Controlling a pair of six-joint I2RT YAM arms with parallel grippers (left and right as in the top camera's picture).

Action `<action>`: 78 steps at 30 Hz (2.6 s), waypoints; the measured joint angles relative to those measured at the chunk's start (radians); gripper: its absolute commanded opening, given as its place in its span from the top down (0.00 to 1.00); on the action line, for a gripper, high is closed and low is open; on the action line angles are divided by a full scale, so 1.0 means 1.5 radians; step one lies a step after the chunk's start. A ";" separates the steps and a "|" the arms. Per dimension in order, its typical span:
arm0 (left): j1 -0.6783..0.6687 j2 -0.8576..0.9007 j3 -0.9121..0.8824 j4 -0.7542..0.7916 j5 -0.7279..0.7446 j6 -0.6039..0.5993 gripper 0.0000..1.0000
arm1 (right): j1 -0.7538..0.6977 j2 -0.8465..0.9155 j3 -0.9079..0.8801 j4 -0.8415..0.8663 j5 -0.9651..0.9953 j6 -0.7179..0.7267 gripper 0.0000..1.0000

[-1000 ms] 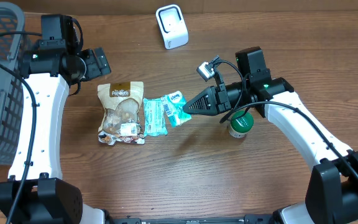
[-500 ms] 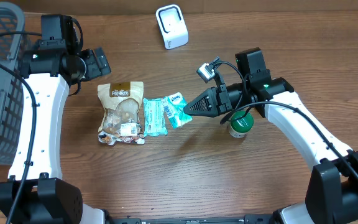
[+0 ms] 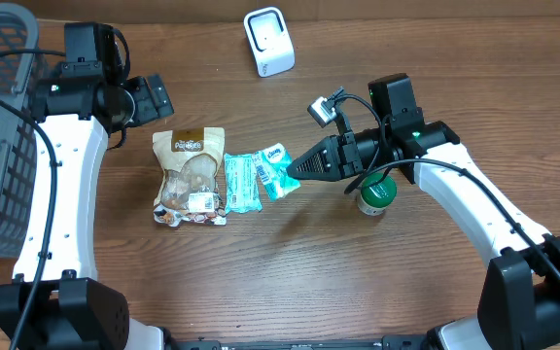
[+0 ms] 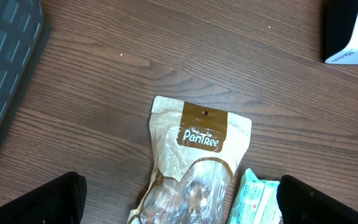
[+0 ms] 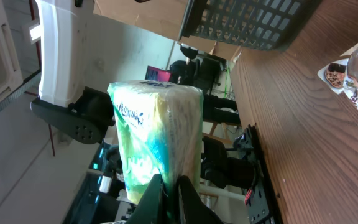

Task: Scan the item barcode

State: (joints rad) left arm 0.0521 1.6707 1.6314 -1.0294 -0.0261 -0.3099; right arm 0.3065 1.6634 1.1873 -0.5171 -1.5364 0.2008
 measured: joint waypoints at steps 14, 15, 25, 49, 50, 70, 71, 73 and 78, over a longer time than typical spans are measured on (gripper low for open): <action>0.000 0.000 0.000 0.000 0.000 0.000 0.00 | 0.000 0.000 0.000 -0.003 0.013 -0.022 0.96; 0.000 0.000 0.000 0.000 0.000 0.000 0.00 | 0.000 0.000 0.000 -0.006 0.032 -0.022 0.96; 0.000 0.000 0.000 0.000 0.000 0.000 0.00 | 0.048 0.000 0.000 -0.030 0.420 0.056 0.96; 0.000 0.000 0.000 0.000 0.000 0.000 0.00 | 0.219 0.000 0.000 -0.098 1.108 0.140 0.96; 0.000 0.000 0.000 0.000 0.000 0.000 0.01 | 0.219 0.000 0.000 -0.099 1.115 0.140 0.96; 0.000 0.000 0.000 0.000 0.000 0.000 0.00 | 0.219 0.000 0.000 -0.101 1.217 0.140 0.97; 0.000 0.000 0.000 0.000 0.000 0.000 0.00 | 0.219 0.000 0.000 -0.101 1.218 0.140 0.97; 0.000 0.000 0.000 0.000 0.000 0.000 0.00 | 0.218 0.000 0.013 -0.132 1.218 0.131 0.97; 0.000 0.000 0.000 0.000 0.000 0.000 0.00 | 0.195 0.000 0.174 -0.267 1.216 0.105 0.97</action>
State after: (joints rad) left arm 0.0525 1.6707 1.6314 -1.0290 -0.0261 -0.3099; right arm 0.5987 1.6634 1.4479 -0.9173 0.2871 0.3576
